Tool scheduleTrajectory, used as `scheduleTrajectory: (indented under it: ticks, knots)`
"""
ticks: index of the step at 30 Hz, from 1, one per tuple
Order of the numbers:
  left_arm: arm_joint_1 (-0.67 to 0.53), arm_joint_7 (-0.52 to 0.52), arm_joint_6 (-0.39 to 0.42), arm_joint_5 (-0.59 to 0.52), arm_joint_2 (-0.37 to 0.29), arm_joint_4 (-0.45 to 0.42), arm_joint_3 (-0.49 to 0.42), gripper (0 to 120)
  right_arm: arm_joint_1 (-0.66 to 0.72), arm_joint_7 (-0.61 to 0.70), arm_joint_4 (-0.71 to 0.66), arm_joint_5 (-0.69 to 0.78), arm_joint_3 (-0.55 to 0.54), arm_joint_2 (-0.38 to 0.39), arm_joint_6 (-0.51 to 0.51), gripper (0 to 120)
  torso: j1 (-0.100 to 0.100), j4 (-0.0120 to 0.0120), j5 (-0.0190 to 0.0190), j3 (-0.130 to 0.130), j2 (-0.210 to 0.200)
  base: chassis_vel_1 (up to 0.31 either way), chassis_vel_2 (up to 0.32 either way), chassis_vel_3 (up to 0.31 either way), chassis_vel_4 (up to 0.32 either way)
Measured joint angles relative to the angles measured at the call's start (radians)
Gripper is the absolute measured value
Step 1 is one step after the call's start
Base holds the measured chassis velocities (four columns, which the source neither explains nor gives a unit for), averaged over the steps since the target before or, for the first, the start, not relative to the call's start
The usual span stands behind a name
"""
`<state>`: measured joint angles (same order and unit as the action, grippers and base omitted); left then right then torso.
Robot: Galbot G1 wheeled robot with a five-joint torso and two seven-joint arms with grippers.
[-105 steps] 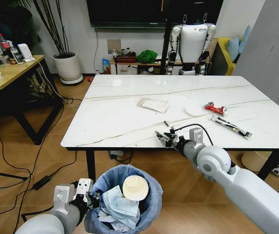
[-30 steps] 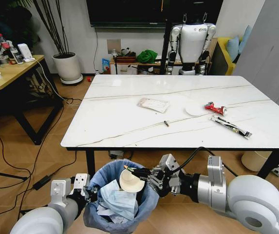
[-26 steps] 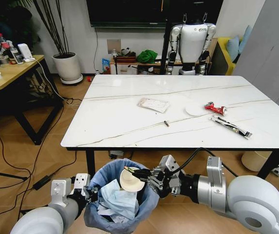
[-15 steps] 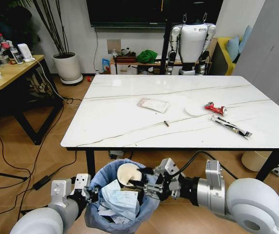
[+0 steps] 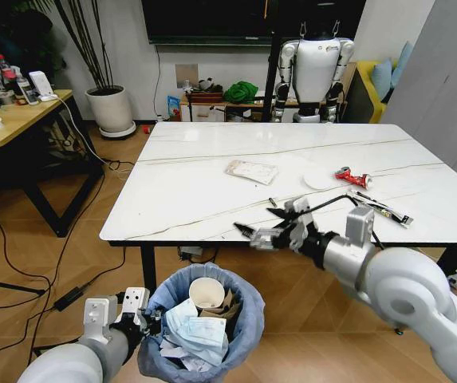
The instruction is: Pick up the trash bin and place the trash from the table into it.
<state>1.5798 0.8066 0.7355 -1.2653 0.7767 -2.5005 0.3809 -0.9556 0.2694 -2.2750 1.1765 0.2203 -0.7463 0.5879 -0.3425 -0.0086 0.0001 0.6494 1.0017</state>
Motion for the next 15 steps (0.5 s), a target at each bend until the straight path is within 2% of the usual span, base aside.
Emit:
scheduleTrajectory:
  ticks: [15]
  knots:
    - [-0.016, -0.019, 0.0, 0.015, -0.019, 0.0, -0.032, 0, 0.081, 0.058, 0.227, -0.037, -0.022, -0.043, -0.006, 100, 0.0, -0.0001, -0.0001, 0.0, 0.0, 0.0, 0.0, 0.0, 0.0]
